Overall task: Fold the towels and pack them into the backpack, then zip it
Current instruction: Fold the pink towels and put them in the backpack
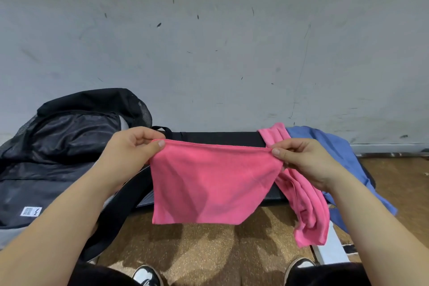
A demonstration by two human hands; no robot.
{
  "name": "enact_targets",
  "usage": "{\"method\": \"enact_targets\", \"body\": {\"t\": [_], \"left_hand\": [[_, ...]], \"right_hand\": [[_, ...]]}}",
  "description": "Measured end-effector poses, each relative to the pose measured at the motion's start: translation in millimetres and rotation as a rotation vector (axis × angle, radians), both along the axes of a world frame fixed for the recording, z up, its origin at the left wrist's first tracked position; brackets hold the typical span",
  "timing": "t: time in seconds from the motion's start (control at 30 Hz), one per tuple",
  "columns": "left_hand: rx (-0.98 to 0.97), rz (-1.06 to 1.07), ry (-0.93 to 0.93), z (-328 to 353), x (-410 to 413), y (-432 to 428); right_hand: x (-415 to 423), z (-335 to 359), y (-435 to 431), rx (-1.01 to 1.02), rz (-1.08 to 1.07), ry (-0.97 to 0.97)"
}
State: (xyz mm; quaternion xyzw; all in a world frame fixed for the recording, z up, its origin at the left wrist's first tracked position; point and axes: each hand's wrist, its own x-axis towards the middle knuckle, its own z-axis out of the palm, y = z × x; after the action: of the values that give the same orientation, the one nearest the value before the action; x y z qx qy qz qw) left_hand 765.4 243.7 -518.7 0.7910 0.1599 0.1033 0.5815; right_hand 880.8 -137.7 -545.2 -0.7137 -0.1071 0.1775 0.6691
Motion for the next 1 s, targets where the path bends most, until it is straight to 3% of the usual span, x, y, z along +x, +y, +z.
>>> {"method": "enact_targets", "body": {"t": [0.47,0.6,0.7,0.83,0.9,1.0], "left_hand": [[-0.049,-0.191,0.089,11.3,-12.0,18.5],[0.138,-0.255,0.195,11.7,-13.2,18.0],[0.084,-0.231,0.16,11.4,-12.0,16.1],[0.29,-0.296,0.257,6.7,-7.1,15.7],[0.382,-0.322,0.305,2.5,-3.0,14.0],[0.438,-0.118,0.201,-1.6,10.0,7.8]], "right_hand": [[-6.6,12.6,-6.4,-0.288,0.211,-0.042],[-6.9,13.9,-6.2,-0.372,0.168,-0.067],[-8.1,17.5,-3.7,-0.436,0.175,-0.081],[-12.1,24.5,0.7,-0.704,0.259,-0.168],[-12.2,22.9,5.2,-0.801,0.19,-0.242],[-6.9,18.3,17.9,-0.742,-0.138,-0.39]]}}
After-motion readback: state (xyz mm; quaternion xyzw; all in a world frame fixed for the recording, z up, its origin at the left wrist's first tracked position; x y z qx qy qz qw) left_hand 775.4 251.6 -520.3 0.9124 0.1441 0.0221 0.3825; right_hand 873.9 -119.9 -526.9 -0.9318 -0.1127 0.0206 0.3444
